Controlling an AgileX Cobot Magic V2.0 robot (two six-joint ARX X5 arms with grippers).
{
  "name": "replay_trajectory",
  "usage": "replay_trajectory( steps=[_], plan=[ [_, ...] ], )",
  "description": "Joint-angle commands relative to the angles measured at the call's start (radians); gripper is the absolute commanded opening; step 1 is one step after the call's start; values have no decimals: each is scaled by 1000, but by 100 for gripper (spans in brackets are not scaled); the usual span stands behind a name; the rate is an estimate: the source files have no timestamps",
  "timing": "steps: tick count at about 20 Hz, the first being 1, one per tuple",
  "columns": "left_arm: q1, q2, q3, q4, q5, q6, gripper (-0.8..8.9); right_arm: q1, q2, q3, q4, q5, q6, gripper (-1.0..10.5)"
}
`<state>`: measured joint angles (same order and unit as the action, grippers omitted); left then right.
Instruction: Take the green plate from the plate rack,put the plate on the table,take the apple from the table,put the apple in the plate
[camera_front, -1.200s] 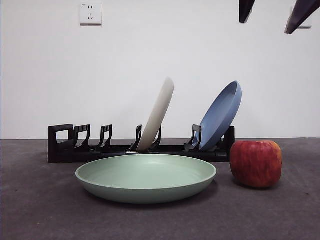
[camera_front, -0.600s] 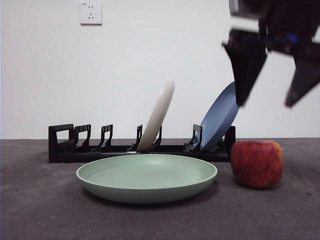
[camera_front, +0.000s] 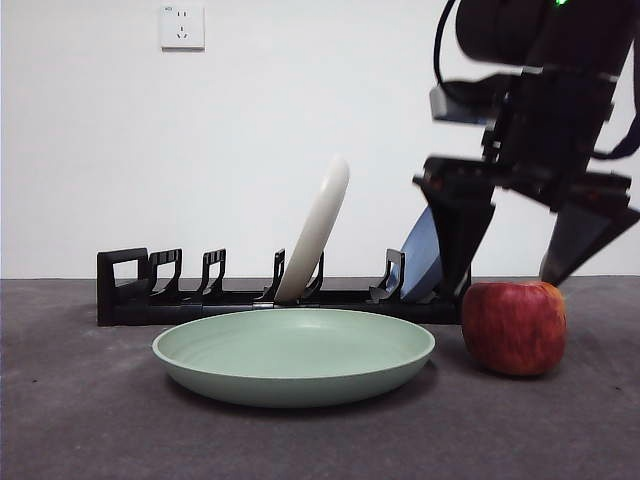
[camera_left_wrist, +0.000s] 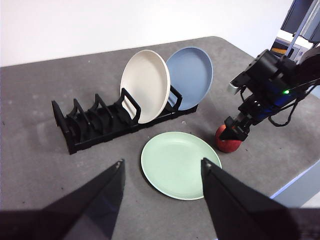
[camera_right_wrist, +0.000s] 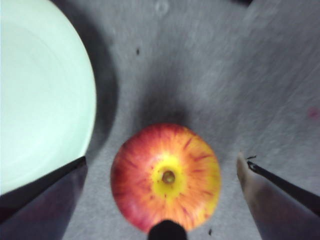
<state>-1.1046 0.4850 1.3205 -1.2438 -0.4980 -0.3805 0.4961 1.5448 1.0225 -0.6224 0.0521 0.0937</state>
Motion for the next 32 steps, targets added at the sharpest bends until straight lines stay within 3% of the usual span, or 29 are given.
replay_trajectory(
  steps=[1, 4, 7, 8, 12, 15, 18, 20, 23, 29, 32],
  plan=[
    [-1, -3, -3, 2, -1, -21, 256, 0, 45, -8, 9, -3, 10, 503],
    [-1, -3, -3, 2, 0, -30, 256, 0, 70, -8, 6, -3, 11, 463],
    [-1, -3, -3, 2, -1, -30, 256, 0, 68, -4, -14, -3, 10, 57],
    [-1, -3, -3, 2, -1, -31, 256, 0, 67, 2, -27, -3, 10, -16],
    [-1, -2, -3, 2, -1, -30, 256, 1, 66, 99, -160, -25, 11, -10],
    [-1, -2, -3, 2, -1, -30, 256, 2, 60, 216, -222, -176, 10, -10],
    [-1, -2, -3, -2, 0, -30, 256, 4, 58, 303, -185, -435, 13, -10],
    [-1, -2, -3, -28, 0, -34, 256, 36, 58, 324, -105, -497, 59, -11],
    [-1, -2, -3, -76, -1, -61, 256, 109, 64, 324, 16, -460, 113, -12],
    [-2, 3, -3, -78, 8, -61, 256, 280, 145, 325, 102, -158, 123, -12],
    [-2, 4, -3, -78, 8, -61, 256, 293, 208, 325, 100, -101, 123, -12]
  ],
)
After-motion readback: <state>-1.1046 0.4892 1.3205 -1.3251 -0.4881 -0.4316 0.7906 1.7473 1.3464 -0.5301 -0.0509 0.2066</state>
